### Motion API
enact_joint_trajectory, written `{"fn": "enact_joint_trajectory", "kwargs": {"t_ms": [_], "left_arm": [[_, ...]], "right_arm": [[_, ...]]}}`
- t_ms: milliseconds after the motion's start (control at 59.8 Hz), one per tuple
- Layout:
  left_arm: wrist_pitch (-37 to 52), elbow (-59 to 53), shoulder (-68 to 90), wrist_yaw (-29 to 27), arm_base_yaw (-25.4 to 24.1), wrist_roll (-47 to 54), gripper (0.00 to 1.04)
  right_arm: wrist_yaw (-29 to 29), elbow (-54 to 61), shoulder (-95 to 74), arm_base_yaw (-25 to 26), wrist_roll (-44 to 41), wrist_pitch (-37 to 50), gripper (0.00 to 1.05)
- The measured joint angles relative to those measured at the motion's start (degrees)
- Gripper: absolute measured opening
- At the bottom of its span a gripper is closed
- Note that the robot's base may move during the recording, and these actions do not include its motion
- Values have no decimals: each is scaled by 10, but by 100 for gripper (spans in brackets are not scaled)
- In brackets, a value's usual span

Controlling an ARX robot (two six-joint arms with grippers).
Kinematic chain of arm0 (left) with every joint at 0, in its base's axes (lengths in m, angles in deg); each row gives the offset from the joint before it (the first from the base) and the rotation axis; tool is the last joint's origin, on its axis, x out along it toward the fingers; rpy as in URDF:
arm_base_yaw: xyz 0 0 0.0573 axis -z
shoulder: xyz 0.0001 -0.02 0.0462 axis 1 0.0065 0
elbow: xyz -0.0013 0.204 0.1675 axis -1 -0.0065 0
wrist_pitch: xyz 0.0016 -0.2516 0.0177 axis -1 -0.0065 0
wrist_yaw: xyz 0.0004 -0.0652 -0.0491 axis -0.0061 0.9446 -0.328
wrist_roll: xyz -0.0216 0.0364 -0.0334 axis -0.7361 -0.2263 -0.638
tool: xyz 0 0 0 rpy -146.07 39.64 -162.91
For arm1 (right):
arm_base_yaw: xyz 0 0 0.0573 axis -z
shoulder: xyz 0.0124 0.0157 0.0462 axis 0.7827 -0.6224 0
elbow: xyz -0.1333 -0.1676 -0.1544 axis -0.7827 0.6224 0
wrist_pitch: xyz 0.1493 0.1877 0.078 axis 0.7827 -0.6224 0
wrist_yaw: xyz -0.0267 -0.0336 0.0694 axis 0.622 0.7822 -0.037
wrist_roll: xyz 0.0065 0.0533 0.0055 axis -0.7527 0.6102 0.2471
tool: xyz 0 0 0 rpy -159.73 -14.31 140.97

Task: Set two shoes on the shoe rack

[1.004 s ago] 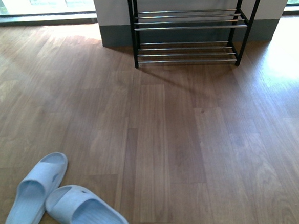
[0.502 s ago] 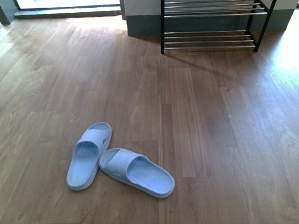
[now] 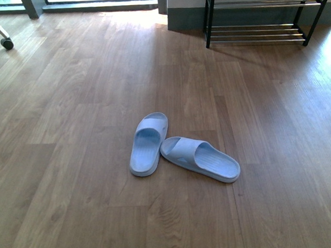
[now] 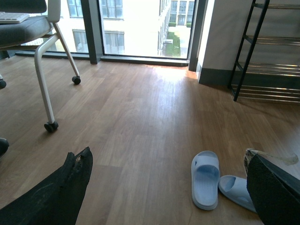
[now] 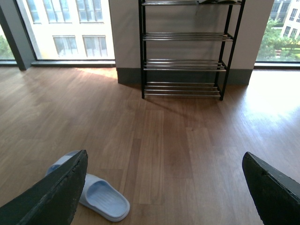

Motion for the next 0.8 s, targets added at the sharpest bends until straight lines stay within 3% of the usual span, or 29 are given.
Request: {"fn": "enact_joint_trajectory", "kwargs": {"t_ms": [803], "left_arm": [[0,0,0,0,0,0,95]], "right_arm": [[2,0,0,0,0,0,96]]}}
